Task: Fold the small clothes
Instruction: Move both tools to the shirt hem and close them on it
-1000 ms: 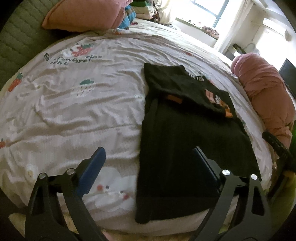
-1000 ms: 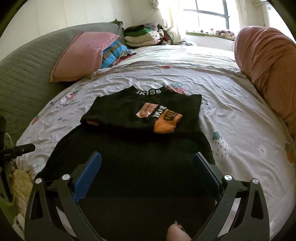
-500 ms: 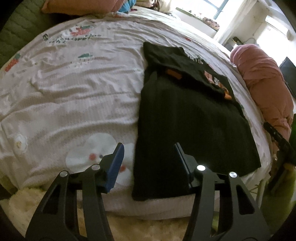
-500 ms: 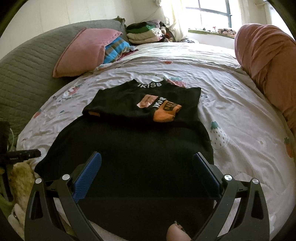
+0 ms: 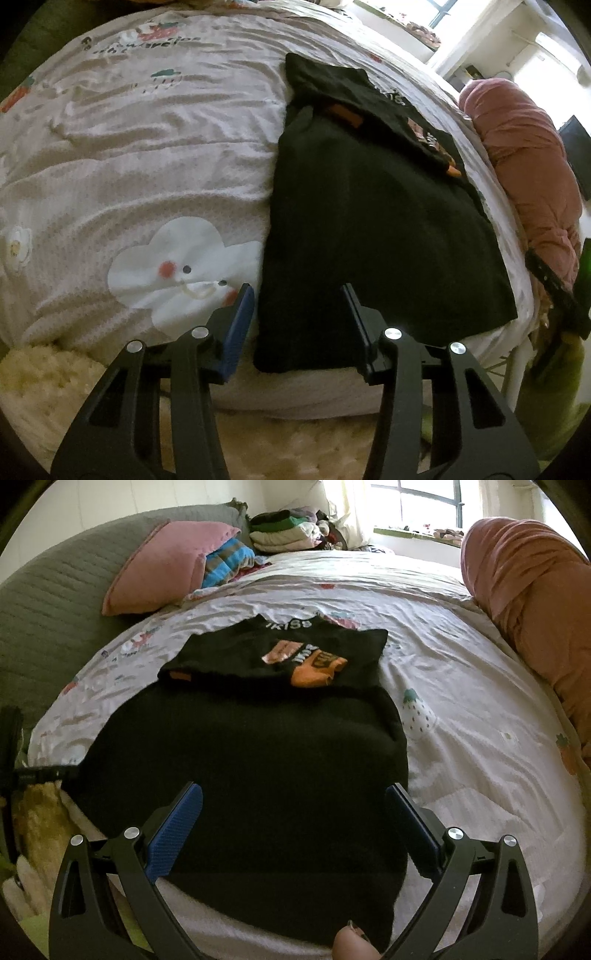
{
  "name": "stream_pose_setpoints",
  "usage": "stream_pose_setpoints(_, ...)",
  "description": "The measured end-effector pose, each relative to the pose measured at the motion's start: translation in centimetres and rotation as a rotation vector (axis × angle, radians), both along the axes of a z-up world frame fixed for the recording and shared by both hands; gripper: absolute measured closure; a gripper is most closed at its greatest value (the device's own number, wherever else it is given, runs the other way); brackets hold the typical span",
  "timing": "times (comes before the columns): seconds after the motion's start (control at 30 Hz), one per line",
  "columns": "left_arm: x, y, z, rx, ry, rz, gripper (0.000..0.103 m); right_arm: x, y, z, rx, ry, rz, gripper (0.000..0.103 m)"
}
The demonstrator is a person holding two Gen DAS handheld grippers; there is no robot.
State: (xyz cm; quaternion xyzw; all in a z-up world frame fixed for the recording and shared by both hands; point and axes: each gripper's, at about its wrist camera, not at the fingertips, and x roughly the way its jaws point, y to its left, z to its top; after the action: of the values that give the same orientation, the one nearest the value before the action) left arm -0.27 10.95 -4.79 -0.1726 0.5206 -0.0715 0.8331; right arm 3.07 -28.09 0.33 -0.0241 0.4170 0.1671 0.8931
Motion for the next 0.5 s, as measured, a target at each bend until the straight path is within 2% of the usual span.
stream_pose_setpoints(0.1,-0.1,-0.1,-0.4,-0.006,0.013,0.001,0.063,-0.6,-0.2,-0.4,-0.003,0.017,0.012,0.005)
stream_pose_setpoints(0.17,-0.3,-0.1,-0.7,-0.046,0.019,-0.002,0.063,-1.0,-0.5,-0.6,-0.007,0.03,0.02,0.005)
stream_pose_setpoints(0.5,-0.6,0.3,-1.0,-0.074,0.019,0.014,0.063,-3.1,-2.8,-2.2,0.009,0.125,0.036,0.006)
